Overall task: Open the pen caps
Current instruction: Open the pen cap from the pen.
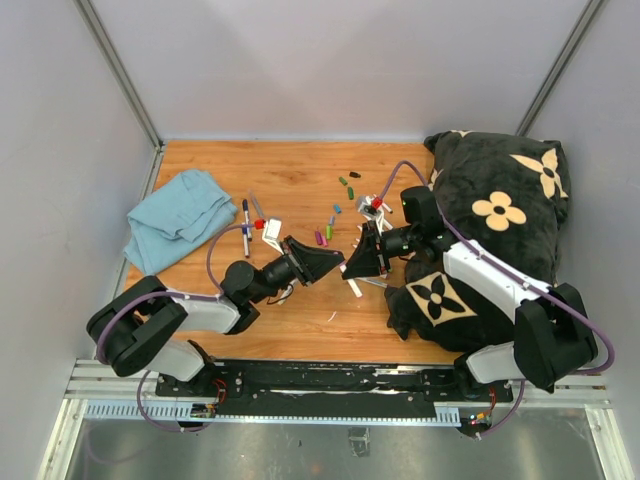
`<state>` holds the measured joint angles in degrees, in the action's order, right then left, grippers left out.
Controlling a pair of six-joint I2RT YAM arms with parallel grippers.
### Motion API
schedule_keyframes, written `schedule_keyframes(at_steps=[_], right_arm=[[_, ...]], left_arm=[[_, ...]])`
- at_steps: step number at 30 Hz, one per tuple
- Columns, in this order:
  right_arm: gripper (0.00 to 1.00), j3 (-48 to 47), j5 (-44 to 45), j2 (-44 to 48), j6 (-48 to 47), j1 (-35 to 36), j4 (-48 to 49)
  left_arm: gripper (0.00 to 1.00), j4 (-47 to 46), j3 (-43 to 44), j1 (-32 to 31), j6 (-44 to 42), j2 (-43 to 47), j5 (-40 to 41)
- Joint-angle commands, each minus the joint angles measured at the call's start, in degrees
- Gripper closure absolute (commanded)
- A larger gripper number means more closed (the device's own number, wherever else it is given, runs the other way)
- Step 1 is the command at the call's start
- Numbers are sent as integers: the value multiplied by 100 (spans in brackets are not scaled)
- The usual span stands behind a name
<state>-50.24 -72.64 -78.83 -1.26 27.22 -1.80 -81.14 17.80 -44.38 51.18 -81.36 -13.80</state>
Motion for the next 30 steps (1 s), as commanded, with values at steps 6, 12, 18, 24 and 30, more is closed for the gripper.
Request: schedule_keyframes(at_steps=[6,12,18,24,30], right_arm=[[62,-189,-4,-10,44,-128,32],[50,-166,184,-57,60,29,47],[56,-188,338,-144,106,208,42],[92,-296,323,-237,125,242,-73],[99,-335,153,-370,214,243,-95]], left_arm=[[100,461,-82,-38,-445,617,778],[100,126,-290,-36,-421,855,1189],[100,-58,-389,-36,-417,850,1332],[100,-198,-503,-27,-618,995,1610],[100,-9,-611,95,-936,1568,2198]])
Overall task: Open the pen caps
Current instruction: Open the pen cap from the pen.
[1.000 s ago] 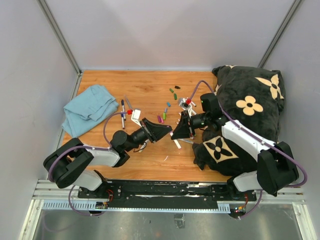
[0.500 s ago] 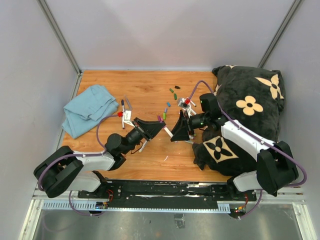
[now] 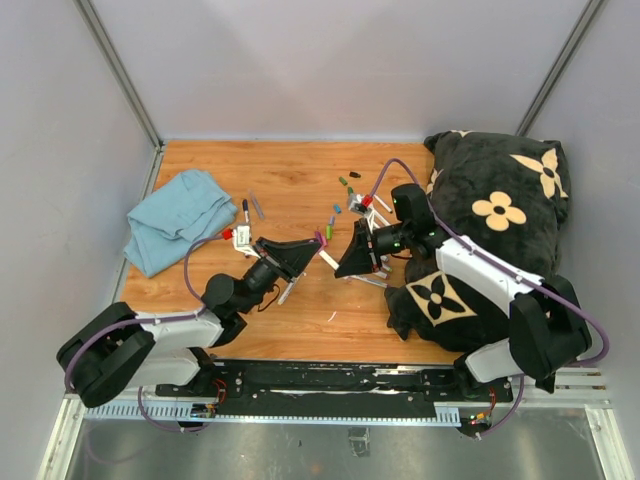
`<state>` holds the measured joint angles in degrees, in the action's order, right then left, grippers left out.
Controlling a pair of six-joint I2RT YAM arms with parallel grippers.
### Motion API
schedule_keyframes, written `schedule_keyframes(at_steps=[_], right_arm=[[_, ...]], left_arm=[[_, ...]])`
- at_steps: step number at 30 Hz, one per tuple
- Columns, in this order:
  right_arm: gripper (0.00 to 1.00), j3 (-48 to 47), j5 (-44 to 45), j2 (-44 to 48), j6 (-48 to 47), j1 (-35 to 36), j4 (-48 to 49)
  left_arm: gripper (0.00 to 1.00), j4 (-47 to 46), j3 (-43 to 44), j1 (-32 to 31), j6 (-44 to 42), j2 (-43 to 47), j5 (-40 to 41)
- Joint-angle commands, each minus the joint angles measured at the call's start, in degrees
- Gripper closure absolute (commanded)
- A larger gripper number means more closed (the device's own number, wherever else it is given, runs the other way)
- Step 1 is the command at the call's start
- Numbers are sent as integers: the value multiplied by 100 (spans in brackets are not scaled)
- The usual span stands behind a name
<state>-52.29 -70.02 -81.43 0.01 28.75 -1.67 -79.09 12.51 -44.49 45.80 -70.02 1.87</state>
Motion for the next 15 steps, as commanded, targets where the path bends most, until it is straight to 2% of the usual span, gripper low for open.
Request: schedule_keyframes(at_steps=[1,8,15], right_arm=[[99,-136,-139,-133,99,95,-107],[99,-141,-249,-182,98,136,-108],[99,-173,-258,-176,-109,241,-243]], left_arm=[[100,-179,-89,145,-444,533,712],[100,82,-176,381,-588,1083,1183],[100,175,-197,663,-368,1304,1115]])
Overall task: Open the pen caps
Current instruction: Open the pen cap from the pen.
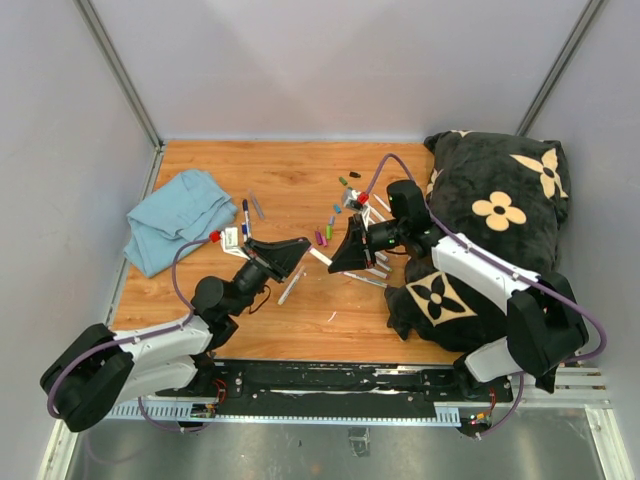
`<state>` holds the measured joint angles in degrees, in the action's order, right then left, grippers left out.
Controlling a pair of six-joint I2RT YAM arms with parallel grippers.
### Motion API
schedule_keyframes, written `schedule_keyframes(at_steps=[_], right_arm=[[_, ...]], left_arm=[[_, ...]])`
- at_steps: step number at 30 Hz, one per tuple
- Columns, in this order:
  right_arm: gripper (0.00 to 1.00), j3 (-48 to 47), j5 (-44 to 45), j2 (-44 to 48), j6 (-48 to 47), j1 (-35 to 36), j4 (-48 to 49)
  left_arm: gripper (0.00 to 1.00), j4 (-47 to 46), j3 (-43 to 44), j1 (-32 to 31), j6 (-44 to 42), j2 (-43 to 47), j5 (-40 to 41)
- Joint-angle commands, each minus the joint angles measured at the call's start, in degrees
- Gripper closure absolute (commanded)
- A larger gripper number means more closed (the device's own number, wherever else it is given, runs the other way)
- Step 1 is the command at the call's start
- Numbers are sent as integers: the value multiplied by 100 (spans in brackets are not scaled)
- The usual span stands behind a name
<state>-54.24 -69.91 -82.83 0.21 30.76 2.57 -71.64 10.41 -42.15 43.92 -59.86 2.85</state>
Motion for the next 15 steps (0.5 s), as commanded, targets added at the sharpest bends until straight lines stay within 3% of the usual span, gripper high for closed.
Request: schedule_keyframes(at_steps=[1,15], right_arm=[[99,12,-269,-30,-161,41,-696],[99,-76,-234,29,-773,207,-1177]], left_arm=[[100,-532,9,447,-160,323,1016],[100,1,-33,717,-51,781,1446]])
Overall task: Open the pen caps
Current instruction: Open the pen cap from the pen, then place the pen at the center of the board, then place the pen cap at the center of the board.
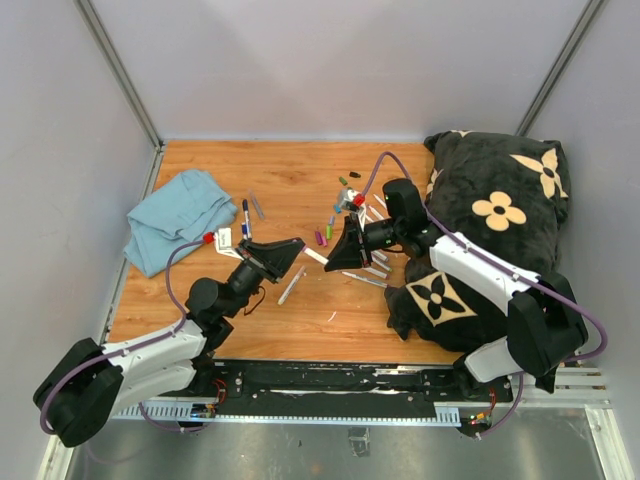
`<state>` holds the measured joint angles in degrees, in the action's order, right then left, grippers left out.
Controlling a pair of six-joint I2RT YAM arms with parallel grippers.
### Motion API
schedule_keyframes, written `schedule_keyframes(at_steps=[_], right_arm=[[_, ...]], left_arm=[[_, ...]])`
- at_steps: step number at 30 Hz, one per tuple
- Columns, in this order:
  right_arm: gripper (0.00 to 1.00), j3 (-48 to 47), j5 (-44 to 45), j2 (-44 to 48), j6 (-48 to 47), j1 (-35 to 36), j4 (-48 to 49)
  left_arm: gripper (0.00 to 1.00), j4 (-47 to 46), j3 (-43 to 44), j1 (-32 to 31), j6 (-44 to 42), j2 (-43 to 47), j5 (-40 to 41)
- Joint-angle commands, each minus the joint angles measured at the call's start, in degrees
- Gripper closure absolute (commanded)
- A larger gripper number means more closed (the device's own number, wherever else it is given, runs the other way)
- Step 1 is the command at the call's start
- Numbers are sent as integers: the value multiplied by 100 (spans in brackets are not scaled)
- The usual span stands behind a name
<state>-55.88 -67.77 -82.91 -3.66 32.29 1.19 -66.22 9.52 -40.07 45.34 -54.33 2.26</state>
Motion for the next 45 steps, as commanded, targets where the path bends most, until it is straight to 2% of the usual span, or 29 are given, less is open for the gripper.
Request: schedule_keyframes(at_steps=[1,23,36,40,45], right_arm=[[99,79,-440,37,-423,72,-1072],[99,50,-414,6,-651,141,-1235],[99,42,-247,2,-743,146,-1307],[99,-4,337,3,-851,94,-1447],[99,-314,1728,-223,-1495,-36,-2249]], left_arm=[[100,-517,59,536,-152,228,1501],[100,-251,-74,754,12,646,1918],[100,-128,-175,791,77,696,1520],[100,24,-159,791,54,625,1074],[100,784,-114,791,125,459,326]])
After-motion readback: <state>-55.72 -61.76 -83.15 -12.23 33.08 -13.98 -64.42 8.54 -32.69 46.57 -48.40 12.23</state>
